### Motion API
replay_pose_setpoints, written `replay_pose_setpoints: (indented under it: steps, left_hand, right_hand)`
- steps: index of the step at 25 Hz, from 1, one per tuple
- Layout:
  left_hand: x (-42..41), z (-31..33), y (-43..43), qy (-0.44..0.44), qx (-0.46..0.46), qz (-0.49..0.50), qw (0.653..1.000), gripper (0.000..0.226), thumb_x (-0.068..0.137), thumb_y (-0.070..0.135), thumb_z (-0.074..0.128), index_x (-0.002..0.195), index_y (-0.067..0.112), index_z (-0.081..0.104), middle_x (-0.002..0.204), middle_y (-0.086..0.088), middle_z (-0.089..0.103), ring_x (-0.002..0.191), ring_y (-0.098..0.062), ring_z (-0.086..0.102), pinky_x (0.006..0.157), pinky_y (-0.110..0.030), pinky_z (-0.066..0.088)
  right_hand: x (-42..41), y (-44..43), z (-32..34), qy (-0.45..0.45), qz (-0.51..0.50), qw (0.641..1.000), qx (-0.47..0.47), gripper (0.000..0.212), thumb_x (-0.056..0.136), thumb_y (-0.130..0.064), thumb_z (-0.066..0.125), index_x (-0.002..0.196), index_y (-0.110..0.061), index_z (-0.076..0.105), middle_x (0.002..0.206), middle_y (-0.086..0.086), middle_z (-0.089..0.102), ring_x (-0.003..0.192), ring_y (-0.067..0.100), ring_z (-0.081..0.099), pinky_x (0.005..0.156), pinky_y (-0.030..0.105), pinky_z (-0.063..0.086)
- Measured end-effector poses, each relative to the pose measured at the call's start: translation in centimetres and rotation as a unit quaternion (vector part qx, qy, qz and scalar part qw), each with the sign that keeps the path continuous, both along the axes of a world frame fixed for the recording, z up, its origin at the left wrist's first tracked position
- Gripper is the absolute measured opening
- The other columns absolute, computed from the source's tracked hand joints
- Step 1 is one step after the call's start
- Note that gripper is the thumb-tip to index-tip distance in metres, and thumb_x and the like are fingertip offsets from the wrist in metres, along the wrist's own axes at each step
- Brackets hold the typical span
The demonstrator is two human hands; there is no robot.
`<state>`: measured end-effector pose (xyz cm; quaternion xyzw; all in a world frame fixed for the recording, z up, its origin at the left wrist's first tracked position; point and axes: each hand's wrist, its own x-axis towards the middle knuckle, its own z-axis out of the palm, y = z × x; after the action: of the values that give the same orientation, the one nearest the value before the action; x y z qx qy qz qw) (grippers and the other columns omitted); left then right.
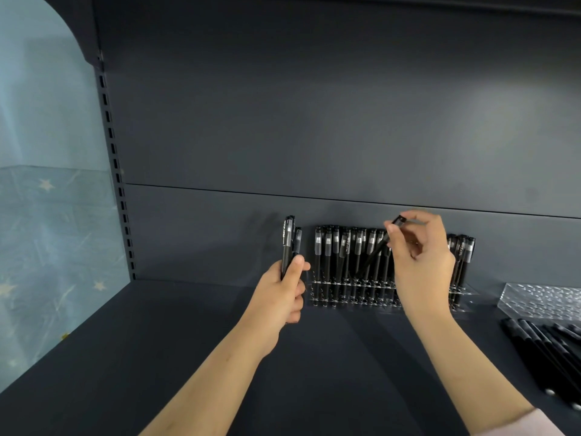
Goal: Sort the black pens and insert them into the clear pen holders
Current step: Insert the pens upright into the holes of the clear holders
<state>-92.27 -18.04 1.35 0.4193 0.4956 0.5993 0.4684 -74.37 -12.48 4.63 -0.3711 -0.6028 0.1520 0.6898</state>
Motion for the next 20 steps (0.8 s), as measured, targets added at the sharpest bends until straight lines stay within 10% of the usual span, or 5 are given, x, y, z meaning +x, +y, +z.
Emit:
replay_pose_setpoints:
  steps: [13, 20]
  left_hand:
    - [0.1, 0.7, 0.0, -0.120, -0.050, -0.028, 0.991, 0.034, 0.100, 0.046, 0.041, 0.113, 0.016, 0.050, 0.055, 0.003, 0.042, 0.039, -0.007, 0.023, 0.034, -0.017, 0.016]
    - [0.5, 0.2, -0.1, -0.087, -0.004, -0.025, 0.996, 0.020, 0.102, 0.023, 0.047, 0.111, 0.006, 0.053, 0.063, 0.003, 0.052, 0.042, -0.008, 0.029, 0.037, -0.018, 0.020]
  right_hand:
    - [-0.6, 0.6, -0.9, -0.027, -0.006, 0.999, 0.021, 0.015, 0.091, -0.017, 0.065, 0.103, -0.024, 0.058, 0.090, -0.016, 0.066, 0.082, 0.001, 0.066, 0.074, 0.012, 0.050]
    - [-1.0, 2.5, -2.6, -0.300, -0.025, 0.954, 0.014, 0.040, 0.091, -0.011, 0.064, 0.130, -0.013, 0.058, 0.108, -0.002, 0.064, 0.095, 0.015, 0.063, 0.083, 0.021, 0.053]
